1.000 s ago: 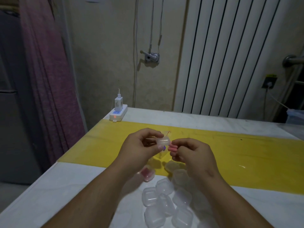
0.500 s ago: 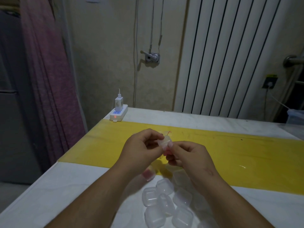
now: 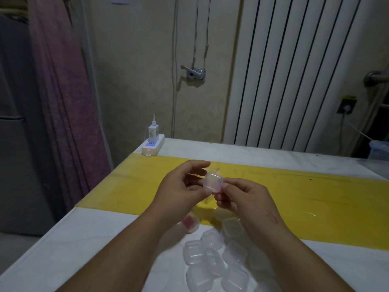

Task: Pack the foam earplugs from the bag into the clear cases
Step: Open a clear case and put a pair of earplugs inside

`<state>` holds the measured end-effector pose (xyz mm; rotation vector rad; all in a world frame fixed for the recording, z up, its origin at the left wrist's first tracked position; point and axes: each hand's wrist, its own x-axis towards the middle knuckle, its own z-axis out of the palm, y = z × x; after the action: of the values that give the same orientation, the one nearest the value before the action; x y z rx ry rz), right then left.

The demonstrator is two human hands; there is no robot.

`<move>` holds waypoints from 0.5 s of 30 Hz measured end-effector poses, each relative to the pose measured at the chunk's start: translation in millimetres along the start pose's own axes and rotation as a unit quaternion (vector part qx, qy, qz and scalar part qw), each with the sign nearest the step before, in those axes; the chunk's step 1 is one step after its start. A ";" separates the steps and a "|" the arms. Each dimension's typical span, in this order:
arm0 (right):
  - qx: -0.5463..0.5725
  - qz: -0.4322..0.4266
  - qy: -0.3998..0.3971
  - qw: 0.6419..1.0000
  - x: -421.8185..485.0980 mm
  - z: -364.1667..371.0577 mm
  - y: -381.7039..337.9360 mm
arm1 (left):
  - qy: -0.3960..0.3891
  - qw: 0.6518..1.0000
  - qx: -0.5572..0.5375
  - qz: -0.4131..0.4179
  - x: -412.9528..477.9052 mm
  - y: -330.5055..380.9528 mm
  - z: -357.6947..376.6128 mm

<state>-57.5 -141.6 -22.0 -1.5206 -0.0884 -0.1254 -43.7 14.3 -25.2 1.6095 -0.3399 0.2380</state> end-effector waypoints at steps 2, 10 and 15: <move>0.015 0.007 0.010 1.000 -0.4 -0.1 -0.8 | -0.011 1.000 0.008 0.000 -1.2 1.5 0.9; 0.018 0.018 0.024 0.999 0.3 -0.6 -0.4 | -0.021 0.999 0.027 0.006 -2.0 1.2 2.9; 0.031 0.022 0.037 0.999 0.9 -1.8 -0.9 | -0.017 1.000 -0.003 0.004 -1.4 0.9 3.2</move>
<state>-56.8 -143.4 -21.1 -1.4534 -0.0010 -0.1423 -45.5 11.2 -25.1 1.6081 -0.3727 0.2153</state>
